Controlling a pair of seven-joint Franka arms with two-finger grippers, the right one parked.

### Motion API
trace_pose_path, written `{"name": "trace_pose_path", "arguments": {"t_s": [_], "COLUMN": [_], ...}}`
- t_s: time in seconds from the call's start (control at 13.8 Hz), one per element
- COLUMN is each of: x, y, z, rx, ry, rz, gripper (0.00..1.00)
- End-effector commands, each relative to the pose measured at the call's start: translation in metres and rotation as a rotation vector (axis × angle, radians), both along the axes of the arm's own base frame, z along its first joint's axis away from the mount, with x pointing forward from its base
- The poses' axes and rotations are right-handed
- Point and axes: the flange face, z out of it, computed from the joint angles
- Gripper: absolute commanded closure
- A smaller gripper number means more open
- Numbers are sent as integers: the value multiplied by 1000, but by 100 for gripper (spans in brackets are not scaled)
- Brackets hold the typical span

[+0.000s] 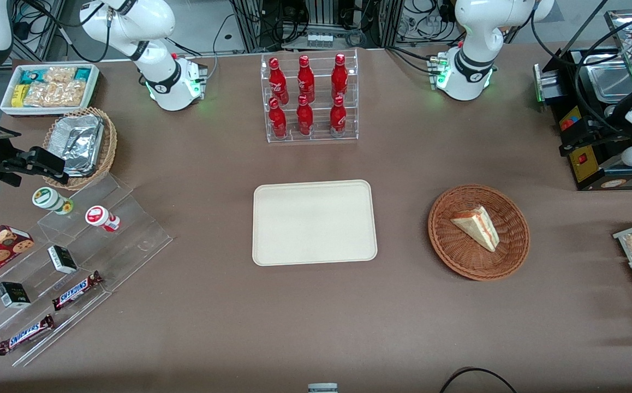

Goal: Place sandwich from basket to tray
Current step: 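Lower the open left gripper over the wrapped sandwich in the basket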

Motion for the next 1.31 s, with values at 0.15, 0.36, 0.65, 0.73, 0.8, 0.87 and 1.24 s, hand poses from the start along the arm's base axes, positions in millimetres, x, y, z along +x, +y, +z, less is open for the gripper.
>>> {"name": "trace_pose_path", "arguments": {"t_s": [0.15, 0.36, 0.65, 0.73, 0.8, 0.87, 1.24], "x": [0, 8, 17, 18, 18, 17, 11], "y": [-8, -8, -25, -30, -36, -42, -48], "z": [-3, -28, -95, -113, -133, -147, -233], "rx": [-8, 3, 3, 2, 1, -2, -26], "ry": [12, 41, 10, -11, -29, -47, -90], "rz": [-4, -1, 124, 171, 226, 266, 460], "gripper": [0, 0, 0, 0, 0, 0, 0]}}
